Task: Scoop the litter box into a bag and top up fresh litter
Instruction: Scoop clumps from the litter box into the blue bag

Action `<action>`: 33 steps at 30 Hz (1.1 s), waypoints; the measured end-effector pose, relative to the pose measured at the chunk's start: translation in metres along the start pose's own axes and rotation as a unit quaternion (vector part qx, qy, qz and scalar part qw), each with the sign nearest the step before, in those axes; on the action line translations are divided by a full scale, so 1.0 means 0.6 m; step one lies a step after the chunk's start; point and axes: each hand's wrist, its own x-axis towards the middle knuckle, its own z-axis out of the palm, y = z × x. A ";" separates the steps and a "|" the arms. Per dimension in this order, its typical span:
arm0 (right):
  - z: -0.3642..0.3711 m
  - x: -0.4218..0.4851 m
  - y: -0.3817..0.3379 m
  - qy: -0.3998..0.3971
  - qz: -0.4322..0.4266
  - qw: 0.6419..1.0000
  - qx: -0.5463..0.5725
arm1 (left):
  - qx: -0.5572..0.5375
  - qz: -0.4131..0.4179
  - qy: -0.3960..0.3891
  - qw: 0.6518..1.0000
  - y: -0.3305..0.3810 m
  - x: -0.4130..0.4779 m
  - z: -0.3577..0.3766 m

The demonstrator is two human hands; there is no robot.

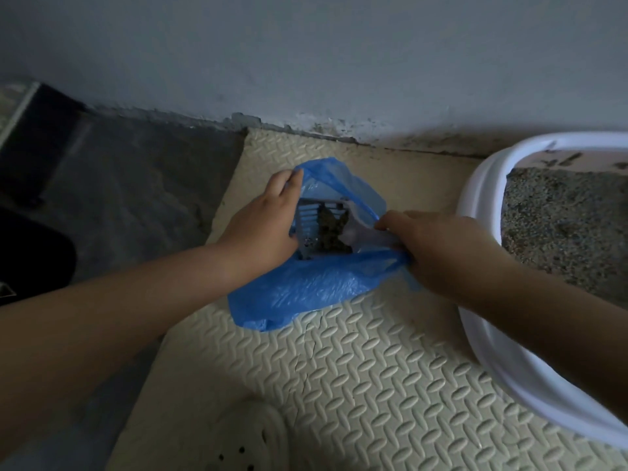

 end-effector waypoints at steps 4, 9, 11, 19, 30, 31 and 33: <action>0.017 0.003 0.001 0.106 -0.049 0.989 -0.088 | 0.005 0.001 0.002 1.000 0.000 -0.003 0.006; 0.025 0.005 0.023 0.160 -0.067 0.979 -0.105 | 0.015 0.006 0.011 1.000 0.002 -0.007 0.007; 0.029 0.004 0.028 0.152 -0.066 0.981 -0.105 | 0.015 0.007 0.011 1.000 0.002 -0.008 0.007; 0.056 -0.011 0.035 0.113 -0.041 0.988 -0.095 | 0.013 0.005 0.006 1.000 0.004 -0.005 0.007; 0.028 -0.054 0.051 0.099 -0.038 0.991 0.078 | 0.005 0.017 -0.008 1.000 0.010 -0.001 0.004; 0.024 -0.065 0.055 0.096 -0.030 0.989 0.107 | 0.003 0.020 -0.008 1.000 0.010 0.001 0.002; 0.016 -0.084 0.063 0.090 -0.009 0.980 0.178 | -0.005 0.024 -0.010 1.000 0.014 0.004 0.000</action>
